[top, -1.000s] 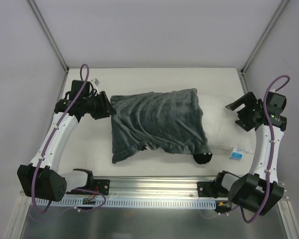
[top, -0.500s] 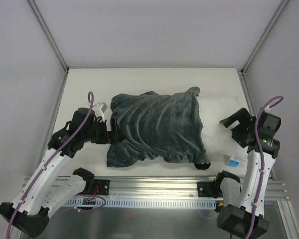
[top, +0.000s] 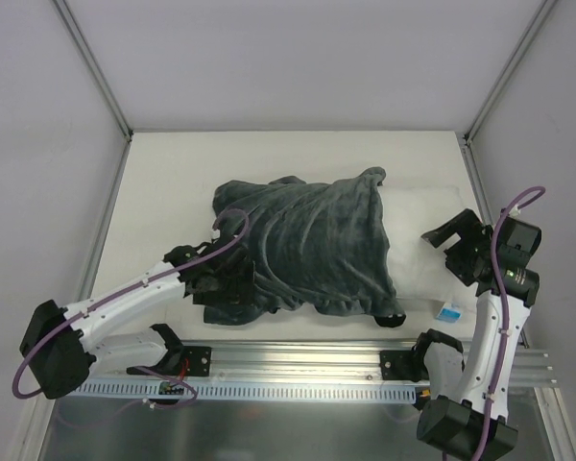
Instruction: Remove the pillowcase from the pillow
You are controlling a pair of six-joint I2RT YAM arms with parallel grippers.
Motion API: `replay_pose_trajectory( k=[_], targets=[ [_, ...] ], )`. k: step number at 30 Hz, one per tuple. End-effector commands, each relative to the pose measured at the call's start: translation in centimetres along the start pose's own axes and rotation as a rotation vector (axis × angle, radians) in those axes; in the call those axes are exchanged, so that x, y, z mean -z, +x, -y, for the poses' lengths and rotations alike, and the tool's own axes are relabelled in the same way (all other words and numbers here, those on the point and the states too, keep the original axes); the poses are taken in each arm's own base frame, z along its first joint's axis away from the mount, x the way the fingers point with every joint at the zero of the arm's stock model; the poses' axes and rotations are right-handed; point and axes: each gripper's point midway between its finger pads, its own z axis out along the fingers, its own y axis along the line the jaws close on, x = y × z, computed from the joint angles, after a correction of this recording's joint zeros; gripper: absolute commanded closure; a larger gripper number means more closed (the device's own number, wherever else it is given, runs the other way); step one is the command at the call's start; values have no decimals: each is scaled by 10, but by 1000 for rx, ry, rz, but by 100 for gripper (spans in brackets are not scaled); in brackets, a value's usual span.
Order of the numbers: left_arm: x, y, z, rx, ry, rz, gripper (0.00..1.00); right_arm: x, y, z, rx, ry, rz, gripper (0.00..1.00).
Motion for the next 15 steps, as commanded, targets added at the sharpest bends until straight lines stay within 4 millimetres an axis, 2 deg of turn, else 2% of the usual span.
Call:
replay_pose_trajectory(
  k=[1, 3, 5, 6, 9, 10, 12, 15],
  targets=[
    [-19, -9, -4, 36, -63, 68, 1, 10, 0, -10, 8, -38, -3, 3],
    [-28, -11, -6, 32, -73, 84, 2, 9, 3, -10, 9, -39, -17, 4],
    [-32, -15, -12, 54, -111, 110, 19, 7, 6, -10, 6, -47, -32, 4],
    [-32, -18, -10, 42, -108, 113, 42, 6, 6, -9, 13, -42, -34, 4],
    [-25, -29, -2, -8, -82, 135, 89, 11, 12, 4, 46, 26, -57, 4],
    [-20, -31, -2, -16, -72, 140, 100, 15, 16, 6, 50, 41, -73, 4],
    [-9, -37, 5, 8, -24, 153, 100, 21, 20, 4, 66, 24, -59, 4],
    [28, -50, 20, 57, 127, 238, 100, 29, 32, -2, 76, -26, -48, 4]
  ],
)
